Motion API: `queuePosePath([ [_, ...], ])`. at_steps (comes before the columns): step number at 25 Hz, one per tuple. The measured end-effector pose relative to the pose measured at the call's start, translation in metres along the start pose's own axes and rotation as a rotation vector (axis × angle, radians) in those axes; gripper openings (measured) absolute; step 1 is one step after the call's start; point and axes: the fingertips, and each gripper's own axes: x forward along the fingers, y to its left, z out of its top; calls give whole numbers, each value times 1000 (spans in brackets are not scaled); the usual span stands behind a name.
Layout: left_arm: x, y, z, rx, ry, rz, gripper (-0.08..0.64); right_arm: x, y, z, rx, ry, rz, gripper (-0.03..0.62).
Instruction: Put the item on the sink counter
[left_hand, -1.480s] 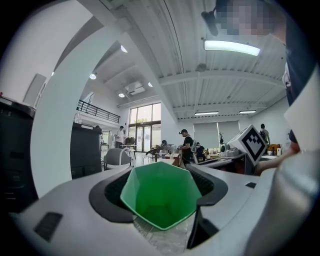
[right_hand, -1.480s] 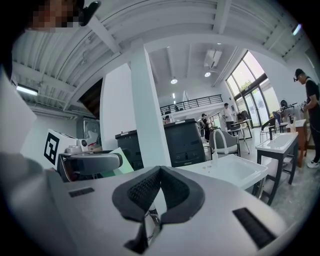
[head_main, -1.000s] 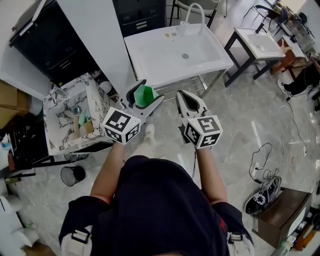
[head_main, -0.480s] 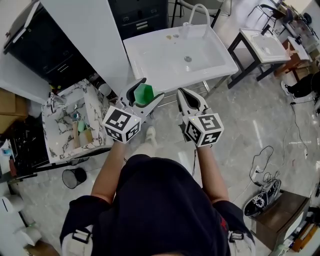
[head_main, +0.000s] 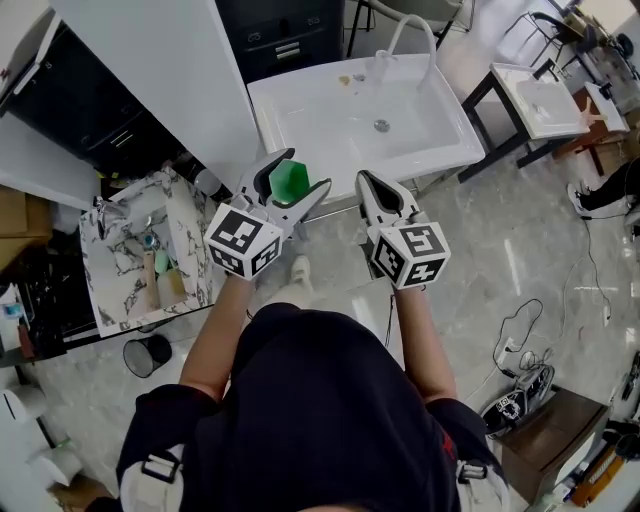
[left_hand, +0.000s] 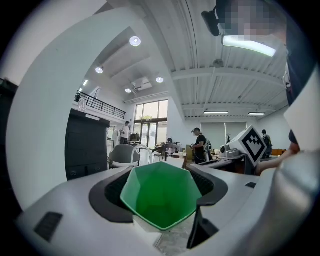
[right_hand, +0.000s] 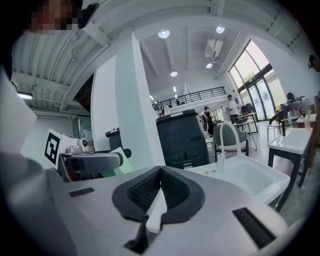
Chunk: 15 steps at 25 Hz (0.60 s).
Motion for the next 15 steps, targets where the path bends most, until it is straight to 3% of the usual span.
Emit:
queuePosePath([
  [15,42,67,17,-1,2,-54,331,73,-34,28,27,-3,-42,34],
])
